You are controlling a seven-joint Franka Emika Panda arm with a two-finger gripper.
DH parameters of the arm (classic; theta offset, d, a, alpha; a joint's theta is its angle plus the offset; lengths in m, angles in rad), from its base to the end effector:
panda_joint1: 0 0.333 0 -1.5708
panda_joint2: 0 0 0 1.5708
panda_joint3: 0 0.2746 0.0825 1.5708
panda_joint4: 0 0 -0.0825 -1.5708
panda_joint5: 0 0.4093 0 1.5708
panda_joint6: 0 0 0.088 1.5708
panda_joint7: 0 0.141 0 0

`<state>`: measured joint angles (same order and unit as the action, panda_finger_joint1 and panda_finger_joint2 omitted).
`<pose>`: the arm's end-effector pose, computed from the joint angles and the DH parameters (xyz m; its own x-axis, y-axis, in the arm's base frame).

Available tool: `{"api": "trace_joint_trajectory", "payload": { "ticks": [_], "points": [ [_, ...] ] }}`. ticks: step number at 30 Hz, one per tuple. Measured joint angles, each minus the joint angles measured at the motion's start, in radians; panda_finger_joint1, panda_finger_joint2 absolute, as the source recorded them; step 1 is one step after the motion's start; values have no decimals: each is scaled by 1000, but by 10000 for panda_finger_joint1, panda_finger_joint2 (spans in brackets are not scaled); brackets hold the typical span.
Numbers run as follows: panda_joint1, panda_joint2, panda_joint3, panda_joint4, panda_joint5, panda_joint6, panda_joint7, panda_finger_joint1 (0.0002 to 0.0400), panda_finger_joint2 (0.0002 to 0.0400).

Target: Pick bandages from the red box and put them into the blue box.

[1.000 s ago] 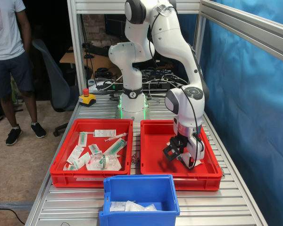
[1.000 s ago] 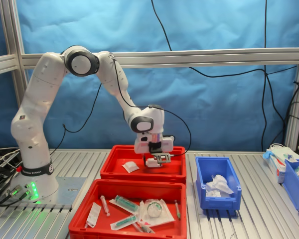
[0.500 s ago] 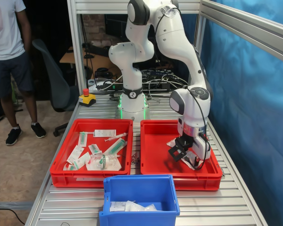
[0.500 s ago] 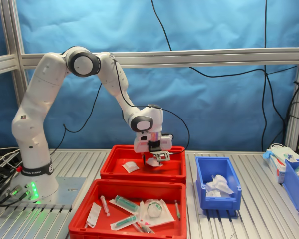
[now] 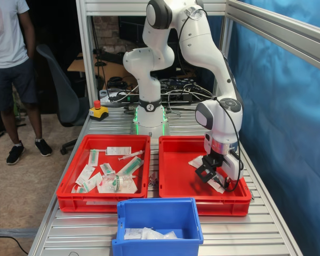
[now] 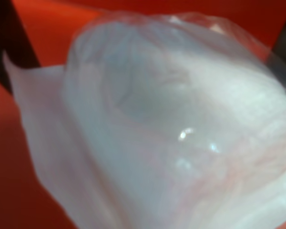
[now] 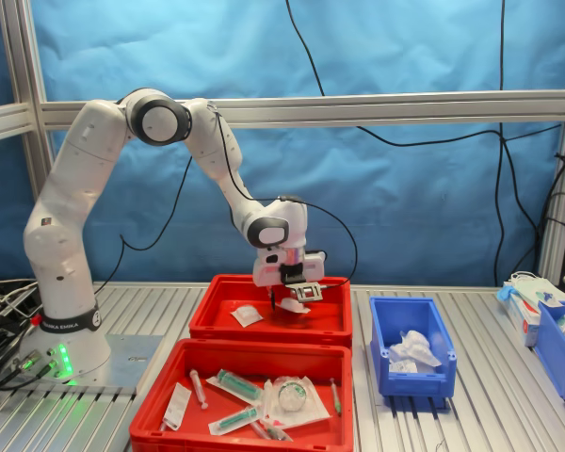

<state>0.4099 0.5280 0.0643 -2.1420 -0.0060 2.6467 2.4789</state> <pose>0.4910 0.2566 0.0591 -0.4232 -0.9060 -0.0007 -0.9054 0.4229 0.0370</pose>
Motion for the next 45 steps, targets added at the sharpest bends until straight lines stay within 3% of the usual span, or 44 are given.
{"api": "trace_joint_trajectory", "payload": {
  "ticks": [10, 11, 12, 16, 17, 21, 22, 26, 27, 30, 31, 33, 34, 39, 40, 44, 45],
  "points": [
    [6, 6, -39, 25, 0, 0, 0, 400, 400],
    [6, 6, -43, 27, 0, 0, 0, 390, 390],
    [6, 6, -51, 29, 0, 0, 0, 343, 343],
    [6, 6, -70, 33, 0, 0, 0, 343, 343],
    [6, 6, -73, 34, 0, 0, 0, 293, 293],
    [6, 6, -83, 38, 0, 0, 0, 293, 293],
    [6, 6, -86, 40, 0, 0, 0, 243, 243],
    [6, 7, -91, 46, 0, 0, 0, 243, 243],
    [6, 7, -91, 47, 0, 0, 0, 193, 193],
    [6, 7, -92, 51, 0, 0, 0, 193, 193],
    [6, 7, -92, 53, 0, 0, 0, 143, 143],
    [6, 7, -92, 54, 0, 0, 0, 143, 143],
    [6, 7, -92, 55, 0, 0, 0, 93, 93],
    [6, 7, -92, 58, 0, 0, 0, 93, 93],
    [6, 7, -92, 59, 0, 0, 0, 43, 43],
    [6, 7, -92, 60, 0, 0, 0, 43, 43],
    [6, 7, -92, 61, 0, 0, 0, 22, 22]
  ]
}}
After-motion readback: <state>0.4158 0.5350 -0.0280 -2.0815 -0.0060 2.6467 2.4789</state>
